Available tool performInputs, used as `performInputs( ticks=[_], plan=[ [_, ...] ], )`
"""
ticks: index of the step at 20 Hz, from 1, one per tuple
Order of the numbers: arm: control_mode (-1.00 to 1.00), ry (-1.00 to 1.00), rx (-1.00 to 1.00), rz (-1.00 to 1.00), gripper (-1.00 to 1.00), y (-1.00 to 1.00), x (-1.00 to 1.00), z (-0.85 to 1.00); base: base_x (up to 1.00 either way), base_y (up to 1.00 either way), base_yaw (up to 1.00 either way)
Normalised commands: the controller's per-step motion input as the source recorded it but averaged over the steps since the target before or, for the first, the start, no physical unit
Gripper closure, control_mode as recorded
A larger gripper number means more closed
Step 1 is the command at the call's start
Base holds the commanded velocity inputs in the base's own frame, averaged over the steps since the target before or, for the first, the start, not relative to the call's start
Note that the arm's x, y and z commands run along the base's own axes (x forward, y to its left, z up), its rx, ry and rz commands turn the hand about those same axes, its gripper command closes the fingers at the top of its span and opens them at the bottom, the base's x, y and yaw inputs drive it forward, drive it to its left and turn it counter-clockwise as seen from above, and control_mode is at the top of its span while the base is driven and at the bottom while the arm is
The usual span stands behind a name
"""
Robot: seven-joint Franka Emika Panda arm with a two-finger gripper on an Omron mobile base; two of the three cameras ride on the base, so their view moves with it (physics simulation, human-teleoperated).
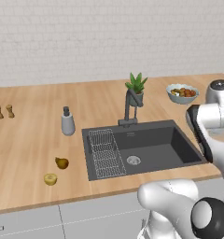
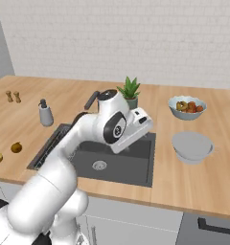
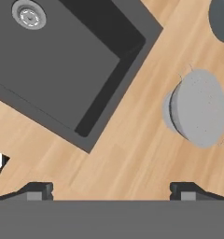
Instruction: Put the colander in the sink, put the pear, kiwi in the colander, and turn on the sink faucet and pour water over the colander.
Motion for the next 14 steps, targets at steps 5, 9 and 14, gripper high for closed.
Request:
performInputs(
  ticks=[5, 9, 14],
  plan=[
    [-1.0, 0.12, 0.01, 0.0, -1.0, -0.53, 0.61, -0.05, 0.0, 0.0, 0.0],
    [-1.0, 0.1, 0.01, 0.0, -1.0, -0.46, 0.54, -0.15, 0.0, 0.0, 0.0],
    [-1.0, 0.14, 0.05, 0.0, -1.0, -0.41, 0.54, -0.18, 0.0, 0.0, 0.0]
  ],
)
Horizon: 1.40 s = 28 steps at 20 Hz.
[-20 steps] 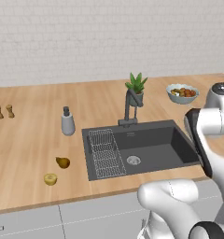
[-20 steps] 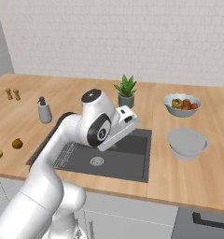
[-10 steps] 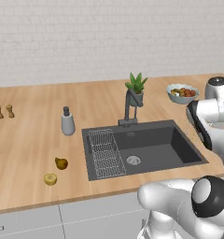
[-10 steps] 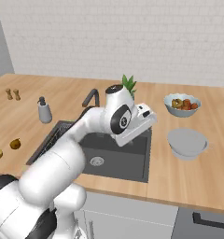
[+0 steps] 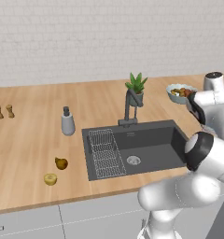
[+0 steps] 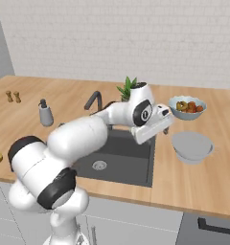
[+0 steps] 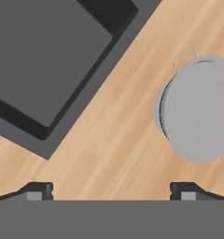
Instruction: Put the colander in the sink, put the pear, kiwi in the colander, and turn on the sink faucet and pour water over the colander.
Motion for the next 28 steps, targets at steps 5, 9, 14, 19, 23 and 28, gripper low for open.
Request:
performInputs(
  ticks=[5, 9, 14, 19, 23, 28],
  plan=[
    [-1.0, 0.11, 0.08, 0.0, -1.0, -0.39, 0.44, -0.2, 0.0, 0.0, 0.0],
    [-1.0, 0.06, 0.08, 0.0, -1.0, -0.34, 0.33, -0.26, 0.0, 0.0, 0.0],
    [-1.0, -0.04, 0.03, 0.0, -1.0, -0.12, 0.11, -0.41, 0.0, 0.0, 0.0],
    [-1.0, -0.14, 0.0, 0.0, -1.0, -0.01, 0.06, -0.41, 0.0, 0.0, 0.0],
    [-1.0, -0.14, 0.0, 0.0, -1.0, -0.05, 0.09, -0.43, 0.0, 0.0, 0.0],
    [-1.0, -0.09, 0.0, 0.0, -1.0, -0.04, 0.17, -0.38, 0.0, 0.0, 0.0]
  ],
)
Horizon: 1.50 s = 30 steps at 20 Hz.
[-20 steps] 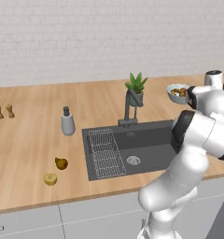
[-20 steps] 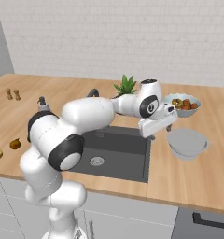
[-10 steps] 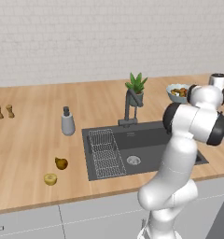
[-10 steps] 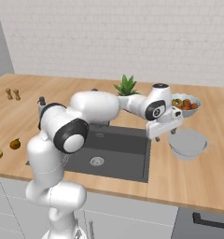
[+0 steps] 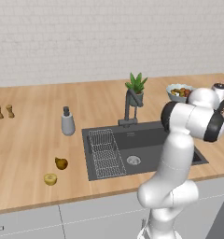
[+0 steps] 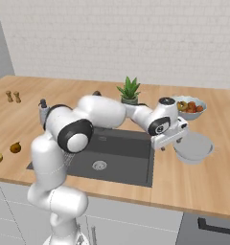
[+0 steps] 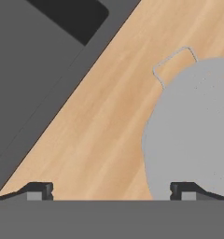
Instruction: Put the colander in the sink, put the pear, kiwi in the colander, and turn on the sink faucet and pour water over the colander.
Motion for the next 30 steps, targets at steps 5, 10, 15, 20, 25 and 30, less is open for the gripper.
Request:
performInputs(
  ticks=[5, 10, 15, 20, 25, 30],
  plan=[
    [-1.0, 0.0, 0.0, 0.0, -1.0, -0.04, 0.23, -0.32, 0.0, 0.0, 0.0],
    [-1.0, 0.0, 0.0, 0.0, -1.0, -0.17, 0.32, -0.17, 0.0, 0.0, 0.0],
    [-1.0, 0.0, 0.0, -0.01, -1.0, -0.17, 0.28, -0.15, 0.0, 0.0, 0.0],
    [-1.0, 0.0, 0.0, -0.02, -1.0, -0.19, 0.27, -0.15, 0.0, 0.0, 0.0],
    [-1.0, 0.0, 0.0, -0.01, -1.0, -0.19, 0.18, -0.11, 0.0, 0.0, 0.0],
    [-1.0, -0.02, -0.01, 0.0, 1.0, -0.15, 0.0, -0.16, 0.0, 0.0, 0.0]
  ],
)
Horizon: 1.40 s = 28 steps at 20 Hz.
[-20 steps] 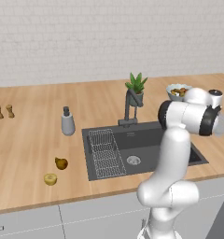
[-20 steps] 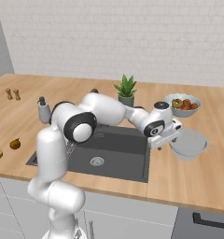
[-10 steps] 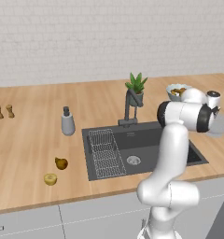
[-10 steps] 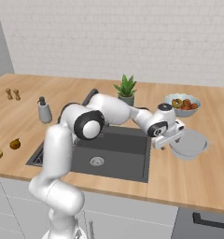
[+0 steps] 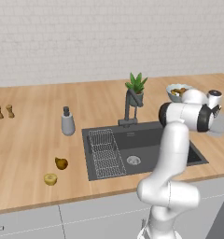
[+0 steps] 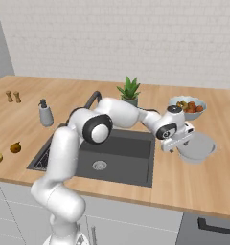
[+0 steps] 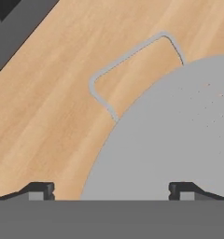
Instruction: Put the colander in the sink, put the pear, kiwi in the colander, and turn on the sink faucet and pour water over the colander.
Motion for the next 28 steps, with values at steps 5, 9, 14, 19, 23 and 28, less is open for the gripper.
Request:
performInputs(
  ticks=[5, 9, 14, 19, 23, 28],
  plan=[
    [-1.0, -0.05, -0.04, 0.0, 1.0, 0.01, -0.4, -0.23, 0.0, 0.0, 0.0],
    [-1.0, -0.1, 0.05, -0.03, 1.0, 0.14, -0.66, 0.07, 0.0, 0.0, 0.0],
    [-1.0, 0.01, 0.01, 0.0, 1.0, 0.2, -0.44, 0.16, 0.0, 0.0, 0.0],
    [-1.0, 0.0, 0.06, 0.05, 1.0, 0.18, -0.67, 0.37, 0.0, 0.0, 0.0],
    [-1.0, 0.01, 0.0, 0.23, 1.0, 0.26, -0.65, 0.25, 0.0, 0.0, 0.0],
    [-1.0, 0.0, 0.0, 0.48, 1.0, 0.44, -0.63, 0.27, 0.0, 0.0, 0.0]
  ],
)
